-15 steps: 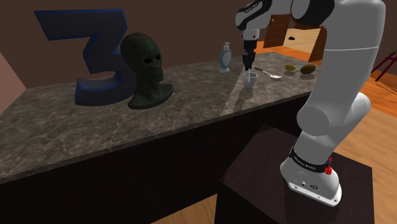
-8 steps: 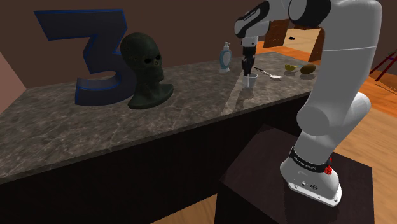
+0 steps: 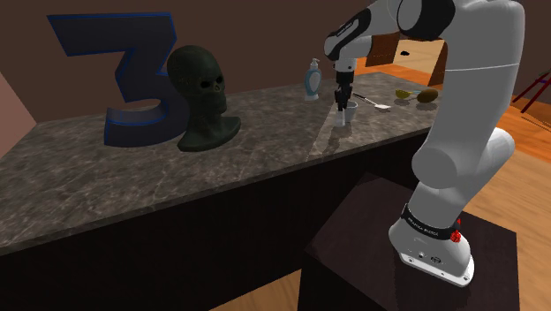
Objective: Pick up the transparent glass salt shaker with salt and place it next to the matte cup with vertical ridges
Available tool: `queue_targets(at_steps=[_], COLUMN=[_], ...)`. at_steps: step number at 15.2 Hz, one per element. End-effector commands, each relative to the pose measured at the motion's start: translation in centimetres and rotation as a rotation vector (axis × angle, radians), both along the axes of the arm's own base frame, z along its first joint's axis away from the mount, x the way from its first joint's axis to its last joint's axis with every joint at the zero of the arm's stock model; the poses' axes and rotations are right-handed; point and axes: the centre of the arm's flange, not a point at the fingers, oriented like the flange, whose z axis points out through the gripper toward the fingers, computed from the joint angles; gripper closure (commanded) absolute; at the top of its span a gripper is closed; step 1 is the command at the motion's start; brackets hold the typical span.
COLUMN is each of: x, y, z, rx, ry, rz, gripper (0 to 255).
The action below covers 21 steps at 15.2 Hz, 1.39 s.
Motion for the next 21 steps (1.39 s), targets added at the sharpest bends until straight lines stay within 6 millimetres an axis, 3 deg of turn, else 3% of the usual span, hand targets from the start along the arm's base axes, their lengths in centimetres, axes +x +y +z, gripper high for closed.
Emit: queue_targets(at_steps=[1, 4, 5, 10, 14, 21], x=[0.0, 0.0, 0.0, 0.0, 0.6, 0.6], y=[0.0, 0.0, 0.0, 0.0, -0.4, -0.4], z=[0.0, 0.0, 0.0, 0.0, 4.9, 4.9], rx=[0.000, 0.000, 0.000, 0.000, 0.000, 0.000], ry=[0.000, 0.000, 0.000, 0.000, 0.000, 0.000], rz=[0.000, 0.000, 0.000, 0.000, 0.000, 0.000], gripper=[255, 255, 0, 0, 0, 0])
